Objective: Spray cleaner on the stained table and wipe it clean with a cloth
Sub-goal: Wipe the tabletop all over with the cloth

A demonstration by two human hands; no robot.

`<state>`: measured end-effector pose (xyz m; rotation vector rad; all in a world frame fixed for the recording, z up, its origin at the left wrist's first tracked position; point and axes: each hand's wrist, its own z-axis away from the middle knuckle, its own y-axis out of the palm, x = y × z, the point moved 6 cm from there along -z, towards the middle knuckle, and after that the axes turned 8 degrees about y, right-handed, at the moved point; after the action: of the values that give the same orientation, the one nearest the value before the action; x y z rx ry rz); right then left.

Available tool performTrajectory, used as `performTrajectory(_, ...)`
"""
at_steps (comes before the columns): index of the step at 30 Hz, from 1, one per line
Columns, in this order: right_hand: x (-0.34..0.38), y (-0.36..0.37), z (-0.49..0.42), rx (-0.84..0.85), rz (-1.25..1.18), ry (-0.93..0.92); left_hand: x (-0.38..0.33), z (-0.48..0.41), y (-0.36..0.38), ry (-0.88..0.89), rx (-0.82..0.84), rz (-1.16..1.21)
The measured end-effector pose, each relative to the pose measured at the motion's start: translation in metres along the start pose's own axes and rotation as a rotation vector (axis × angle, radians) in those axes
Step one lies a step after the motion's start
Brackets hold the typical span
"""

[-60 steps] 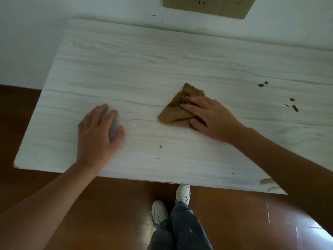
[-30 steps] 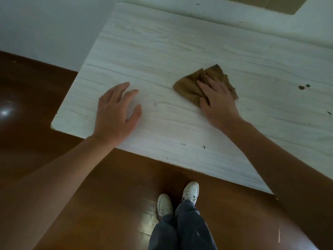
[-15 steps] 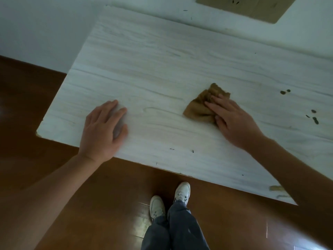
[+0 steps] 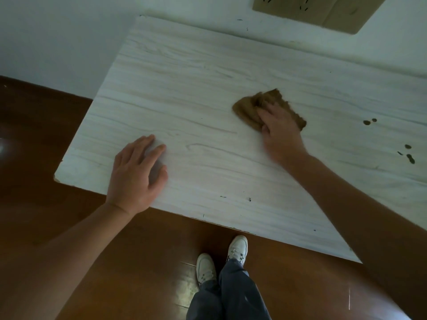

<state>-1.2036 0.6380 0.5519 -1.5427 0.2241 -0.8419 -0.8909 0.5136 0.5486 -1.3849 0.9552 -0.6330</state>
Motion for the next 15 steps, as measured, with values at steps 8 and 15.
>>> performTrajectory(8,0.016,0.01,0.12,0.22,0.084,-0.401,0.0,0.001,0.002,-0.038,0.03,0.004)
performTrajectory(15,-0.048,-0.015,0.113,0.06,0.003,0.039,-0.002,0.001,-0.001,-0.019,-0.02,0.029)
